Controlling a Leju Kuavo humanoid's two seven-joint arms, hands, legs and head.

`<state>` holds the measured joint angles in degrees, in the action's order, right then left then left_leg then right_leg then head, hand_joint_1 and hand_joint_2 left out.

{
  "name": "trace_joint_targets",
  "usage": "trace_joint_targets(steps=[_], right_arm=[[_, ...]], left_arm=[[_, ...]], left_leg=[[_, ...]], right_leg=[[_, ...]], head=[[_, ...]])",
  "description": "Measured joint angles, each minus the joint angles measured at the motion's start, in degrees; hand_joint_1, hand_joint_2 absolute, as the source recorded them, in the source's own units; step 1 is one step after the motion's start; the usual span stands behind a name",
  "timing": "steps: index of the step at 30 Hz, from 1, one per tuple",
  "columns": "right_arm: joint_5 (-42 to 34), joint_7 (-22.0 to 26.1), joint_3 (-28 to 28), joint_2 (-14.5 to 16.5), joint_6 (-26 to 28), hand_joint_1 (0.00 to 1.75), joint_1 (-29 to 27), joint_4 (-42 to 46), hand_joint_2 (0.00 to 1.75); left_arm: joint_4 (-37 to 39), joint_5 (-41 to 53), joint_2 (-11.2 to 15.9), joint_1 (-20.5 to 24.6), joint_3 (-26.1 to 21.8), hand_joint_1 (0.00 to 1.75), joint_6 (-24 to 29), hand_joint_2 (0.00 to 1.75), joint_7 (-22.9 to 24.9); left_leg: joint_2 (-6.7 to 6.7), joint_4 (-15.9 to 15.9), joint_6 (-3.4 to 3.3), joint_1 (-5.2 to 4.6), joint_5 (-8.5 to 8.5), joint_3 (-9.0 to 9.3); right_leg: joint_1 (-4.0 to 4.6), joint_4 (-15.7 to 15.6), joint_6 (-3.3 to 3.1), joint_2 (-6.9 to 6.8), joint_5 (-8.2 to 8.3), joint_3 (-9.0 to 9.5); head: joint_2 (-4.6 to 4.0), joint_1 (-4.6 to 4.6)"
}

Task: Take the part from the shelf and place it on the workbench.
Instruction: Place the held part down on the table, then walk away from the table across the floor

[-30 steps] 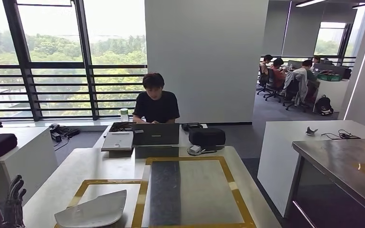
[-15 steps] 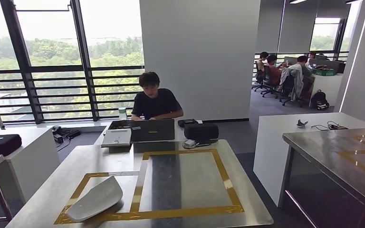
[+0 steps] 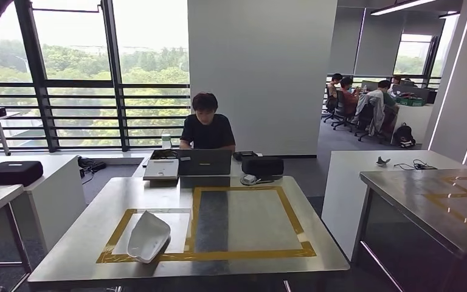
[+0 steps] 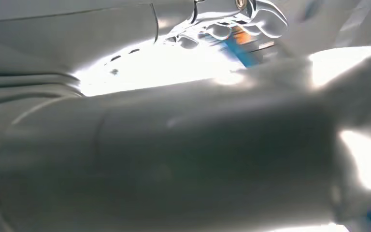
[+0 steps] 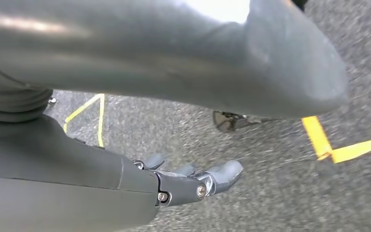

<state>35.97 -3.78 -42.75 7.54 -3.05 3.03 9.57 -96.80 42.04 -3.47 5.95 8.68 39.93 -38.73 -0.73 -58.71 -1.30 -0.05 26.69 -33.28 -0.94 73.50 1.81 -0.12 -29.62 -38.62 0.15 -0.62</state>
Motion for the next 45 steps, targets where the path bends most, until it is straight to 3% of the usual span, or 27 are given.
trace_joint_targets(steps=[2, 4, 5, 7, 9, 11, 12, 14, 16, 17, 19, 21, 23, 24, 26, 28, 29, 30, 32, 34, 35, 36, 38, 40, 43, 44, 45], right_arm=[[0.7, -0.3, 0.0, -0.1, -0.1, 0.00, 0.1, 0.0, 0.00], [1.6, -0.9, 0.0, -0.1, -0.5, 0.00, 0.3, 0.0, 0.00], [2.0, -1.2, 0.0, -0.1, -0.8, 0.00, 0.4, 0.0, 0.00], [2.4, -1.8, 0.0, -0.1, -1.1, 0.00, 0.3, 0.0, 0.00], [2.8, -2.2, 0.0, -0.2, -1.3, 0.00, 0.3, 0.0, 0.00], [3.1, -2.2, 0.0, -0.3, -1.8, 0.00, 0.1, 0.0, 0.00], [3.2, -2.1, 0.0, -0.3, -2.0, 0.00, 0.0, 0.0, 0.00], [3.3, -1.9, 0.0, -0.4, -2.1, 0.00, -0.1, 0.0, 0.00], [3.3, -1.8, 0.0, -0.4, -2.2, 0.00, -0.1, 0.0, 0.00], [3.2, -1.5, 0.0, -0.4, -2.2, 0.00, -0.1, 0.0, 0.00], [2.6, -0.4, -0.1, -0.8, -2.2, 0.00, -0.1, 0.0, 0.00], [2.3, 0.2, -0.2, -1.3, -2.2, 0.00, 0.0, 0.0, 0.00], [2.7, -0.8, -0.2, -1.6, -2.3, 0.00, 0.1, 0.0, 0.00], [3.1, -1.6, -0.2, -1.8, -2.4, 0.00, 0.0, 0.0, 0.00], [3.7, -2.9, -0.2, -2.0, -2.5, 0.00, -0.1, 0.0, 0.00], [4.3, -3.7, -0.2, -2.3, -2.7, 0.00, -0.1, 0.0, 0.00], [4.6, -4.0, -0.2, -2.4, -2.8, 0.00, 0.0, 0.0, 0.00], [4.9, -4.3, -0.1, -2.5, -2.8, 0.00, 0.0, 0.0, 0.00], [5.3, -4.6, -0.1, -2.8, -2.8, 0.00, 0.0, 0.0, 0.00], [5.4, -4.7, 0.0, -3.2, -2.8, 0.00, 0.3, 0.0, 0.00], [5.4, -4.8, 0.0, -3.3, -2.7, 0.00, 0.3, 0.1, 0.00], [5.4, -4.8, 0.0, -3.4, -2.7, 0.00, 0.4, 0.1, 0.00], [5.4, -4.1, 0.0, -3.5, -2.7, 0.00, 0.4, 0.1, 0.00], [5.4, -2.5, 0.0, -3.5, -2.7, 0.00, 0.5, 0.1, 0.00], [5.4, -0.6, 0.0, -3.5, -2.6, 0.00, 0.8, 0.1, 0.00], [5.4, -0.4, 0.0, -3.5, -2.6, 0.00, 0.9, 0.1, 0.00], [5.5, -0.1, 0.0, -3.4, -2.6, 0.00, 1.0, 0.1, 0.00]], left_arm=[[7.8, -9.2, 0.1, 0.0, -4.3, 0.00, -1.5, 0.00, 1.2], [18.4, -20.5, 1.1, 1.0, -8.3, 0.00, -4.0, 0.00, 1.7], [24.5, -25.1, 1.9, 1.8, -10.2, 0.00, -4.8, 0.00, 1.9], [37.1, -30.4, 3.8, 3.6, -13.7, 0.00, -5.3, 0.00, 2.7], [48.7, -32.5, 5.7, 4.7, -16.9, 0.00, -5.2, 0.00, 6.5], [58.4, -33.2, 7.5, 4.9, -19.6, 0.00, -5.1, 0.00, 13.4], [62.1, -33.1, 8.1, 4.7, -20.6, 0.00, -4.9, 0.00, 17.1], [66.0, -32.8, 8.6, 4.2, -21.5, 0.00, -4.6, 0.00, 21.9], [66.8, -32.7, 8.7, 4.0, -21.6, 0.00, -4.5, 0.00, 23.6], [68.4, -32.7, 8.9, 3.3, -21.8, 0.00, -4.1, 0.00, 27.0], [74.2, -38.4, 8.6, 0.4, -25.4, 0.00, -2.3, 0.00, 36.3], [79.4, -44.4, 7.8, -2.3, -30.7, 0.00, -0.6, 0.00, 42.9], [81.3, -43.3, 6.6, -3.0, -35.1, 0.00, -0.1, 0.00, 45.4], [82.1, -42.0, 5.7, -3.1, -37.7, 0.00, 0.0, 0.00, 46.6], [83.0, -40.3, 3.9, -3.0, -42.8, 0.00, -0.4, 0.00, 47.9], [83.5, -40.2, 2.4, -3.0, -47.0, 0.00, -2.4, 0.00, 47.8], [83.8, -40.3, 1.7, -3.0, -48.5, 0.00, -4.0, 0.00, 47.1], [84.0, -40.3, 1.1, -3.0, -49.7, 0.00, -5.9, 0.00, 46.3], [84.4, -40.2, 0.3, -2.9, -51.2, 0.00, -8.7, 0.00, 44.7], [84.6, -39.9, -0.4, -2.7, -52.1, 0.00, -9.7, 0.00, 44.0], [84.7, -39.8, -0.7, -2.6, -52.5, 0.00, -10.1, 0.00, 43.7], [84.8, -39.4, -0.8, -2.5, -52.8, 0.00, -10.8, 0.00, 43.2], [84.9, -37.6, -0.8, -2.5, -52.9, 0.00, -13.2, 0.00, 41.5], [85.2, -34.2, -1.0, -2.4, -52.1, 0.00, -15.9, 0.00, 39.6], [85.5, -30.0, -1.2, -1.3, -49.9, 0.00, -17.5, 0.00, 38.7], [85.6, -29.4, -1.3, -0.9, -49.3, 0.00, -17.6, 0.00, 38.7], [85.6, -28.6, -1.3, -0.6, -48.7, 0.00, -17.9, 0.00, 38.6]], left_leg=[[-0.08, -0.5, 0.30, -0.23, -0.89, -1.27], [-0.25, -0.6, 0.94, -0.29, -1.77, -1.83], [-0.33, -0.4, 1.37, -0.26, -2.28, -1.98], [-0.33, -0.2, 2.24, -0.06, -2.74, -2.31], [0.11, -2.4, 2.99, 0.11, 0.34, -3.20], [0.50, -8.5, 3.60, 0.41, 5.97, -4.75], [0.54, -11.6, 3.86, 0.52, 7.89, -5.39], [0.56, -15.0, 4.11, 0.62, 9.24, -5.96], [0.55, -15.5, 4.16, 0.64, 9.16, -5.94], [0.55, -15.0, 4.26, 0.74, 8.10, -5.14], [0.72, -7.1, 4.34, 0.99, 6.26, 1.14], [0.97, 0.3, 3.65, 1.03, 5.40, 6.09], [0.90, 0.2, 2.24, 0.96, 4.81, 5.17], [0.77, 0.2, 1.58, 0.95, 4.33, 4.72], [0.54, 0.2, 0.58, 0.95, 3.10, 3.42], [0.45, 0.1, 0.25, 0.72, 1.80, 1.83], [0.41, 0.0, 0.21, 0.57, 1.11, 0.95], [0.38, -0.2, 0.20, 0.43, 0.45, 0.06], [0.39, -0.4, 0.29, 0.20, -0.78, -1.60], [0.36, -0.5, 0.64, 0.02, -1.85, -2.58], [0.30, -0.4, 0.91, 0.01, -2.38, -2.74], [0.23, -0.3, 1.24, 0.06, -2.94, -2.81], [0.17, 0.1, 1.92, 0.21, -3.88, -2.98], [0.38, -1.3, 2.58, 0.27, -1.62, -3.86], [0.56, -10.6, 3.45, 0.52, 6.64, -6.03], [0.55, -13.7, 3.69, 0.59, 7.78, -6.25], [0.55, -15.4, 3.86, 0.66, 7.47, -5.79]], right_leg=[[0.48, -7.7, -1.14, 0.05, 0.73, 6.13], [0.93, -13.9, -2.03, 0.16, -0.89, 9.84], [1.09, -15.1, -2.36, 0.21, -1.15, 10.13], [1.01, -15.8, -3.15, 0.28, 0.02, 9.42], [0.72, -16.5, -3.94, 0.42, 1.70, 8.44], [0.67, -16.6, -4.24, 0.64, 3.06, 6.93], [0.67, -16.5, -4.21, 0.70, 3.58, 6.22], [0.66, -16.4, -4.15, 0.71, 4.15, 5.49], [0.66, -16.4, -4.12, 0.70, 4.27, 5.27], [0.58, -16.2, -4.01, 0.70, 4.51, 4.77], [0.51, -15.2, -3.02, 0.49, 5.46, 2.83], [0.54, -14.5, -1.79, 0.17, 6.49, 1.52], [0.39, -14.4, -0.96, 0.07, 6.70, 1.47], [0.25, -13.7, -0.58, 0.08, 5.65, 1.20], [0.13, -9.3, -0.08, 0.13, 0.48, -0.18], [0.17, -2.0, 0.09, 0.16, -4.83, -1.80], [0.20, 0.8, 0.06, 0.17, -5.64, -1.93], [0.28, 1.9, -0.09, 0.17, -5.09, -1.21], [0.65, -2.0, -0.83, 0.19, -2.15, 3.25], [1.17, -10.8, -1.88, 0.16, -1.79, 9.67], [1.44, -14.1, -2.24, 0.17, -2.18, 11.72], [1.61, -16.0, -2.49, 0.15, -2.58, 12.60], [1.60, -16.8, -3.00, 0.06, -1.60, 11.97], [1.26, -17.2, -3.81, -0.18, -0.12, 10.84], [1.08, -17.2, -4.22, -0.49, 2.10, 8.30], [1.05, -17.0, -4.12, -0.58, 2.80, 7.34], [0.98, -16.8, -3.96, -0.66, 3.45, 6.33]], head=[[0.00, -0.04], [0.00, 0.02], [0.00, 0.05], [0.00, 0.08], [0.00, 0.20], [0.00, 0.36], [0.00, 0.39], [0.00, 0.41], [0.00, 0.42], [0.00, 0.43], [0.00, 0.48], [0.00, 0.46], [0.00, 0.38], [0.00, 0.33], [0.00, 0.25], [0.00, 0.15], [0.00, 0.13], [0.00, 0.10], [0.00, 0.02], [0.01, -0.07], [0.01, -0.06], [0.02, -0.01], [0.01, 0.05], [0.01, 0.11], [0.01, 0.29], [0.00, 0.32], [0.00, 0.32]])
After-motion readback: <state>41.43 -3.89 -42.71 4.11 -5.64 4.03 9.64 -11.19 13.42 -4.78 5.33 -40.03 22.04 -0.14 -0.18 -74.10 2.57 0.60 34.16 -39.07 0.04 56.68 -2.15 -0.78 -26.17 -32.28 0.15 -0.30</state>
